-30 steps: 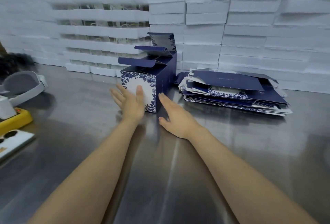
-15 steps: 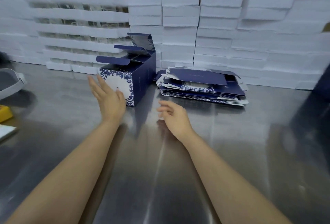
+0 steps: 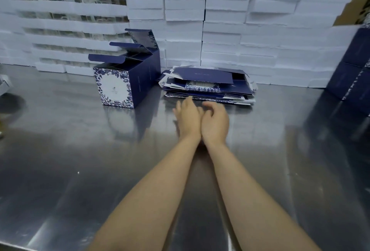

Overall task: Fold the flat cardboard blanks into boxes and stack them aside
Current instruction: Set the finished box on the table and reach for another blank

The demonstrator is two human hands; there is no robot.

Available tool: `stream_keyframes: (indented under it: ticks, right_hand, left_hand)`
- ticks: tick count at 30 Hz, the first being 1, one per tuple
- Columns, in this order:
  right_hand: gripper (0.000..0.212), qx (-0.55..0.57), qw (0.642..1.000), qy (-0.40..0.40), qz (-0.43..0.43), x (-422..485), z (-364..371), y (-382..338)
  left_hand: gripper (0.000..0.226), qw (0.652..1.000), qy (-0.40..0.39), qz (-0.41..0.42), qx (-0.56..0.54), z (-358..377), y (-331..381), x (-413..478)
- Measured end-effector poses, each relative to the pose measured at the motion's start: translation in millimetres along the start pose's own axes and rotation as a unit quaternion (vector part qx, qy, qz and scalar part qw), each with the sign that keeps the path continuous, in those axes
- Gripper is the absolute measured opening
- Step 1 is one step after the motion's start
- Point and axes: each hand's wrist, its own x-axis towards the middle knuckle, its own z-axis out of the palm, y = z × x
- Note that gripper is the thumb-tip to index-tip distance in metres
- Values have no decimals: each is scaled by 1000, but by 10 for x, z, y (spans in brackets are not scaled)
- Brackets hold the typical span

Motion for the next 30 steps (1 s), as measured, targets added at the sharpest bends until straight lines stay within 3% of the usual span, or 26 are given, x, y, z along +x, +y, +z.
stream_keyframes:
  ticks: [4, 9, 13, 17, 19, 21, 23, 26, 28, 30]
  right_hand:
    - [52, -169, 983, -49, -53, 359, -208, 286]
    - [69, -378, 917, -79, -100, 761, -71, 524]
    - [57, -441, 880, -101, -146, 987, 224, 571]
    - [79, -432, 880, -160, -111, 1181, 365, 664]
    - [81, -412, 895, -147, -91, 1196, 393, 656]
    - [77, -337, 930, -72, -130, 1123, 357, 595]
    - [66, -209, 953, 54, -211, 1016, 229, 501]
    - [35, -99, 918, 209, -321, 864, -2, 352]
    - [20, -73, 906, 243, -340, 768, -129, 232]
    - [17, 0, 924, 234, -302, 690, -267, 65]
  left_hand:
    - [47, 997, -38, 59, 29, 196, 54, 46]
    - [44, 998, -43, 37, 38, 270, -36, 57]
    - [46, 996, -51, 35, 60, 320, -52, 109]
    - [50, 996, -63, 29, 51, 337, -73, 122]
    - [50, 996, -66, 36, 45, 331, -61, 131]
    - [52, 996, -70, 31, 42, 323, -47, 160]
    - [53, 997, -63, 18, 27, 308, -17, 198]
    - [53, 996, -38, -33, -79, 267, 18, 208]
    - [53, 978, -25, -81, -190, 203, -5, 207]
    - [53, 959, -22, -99, -265, 111, -46, 195]
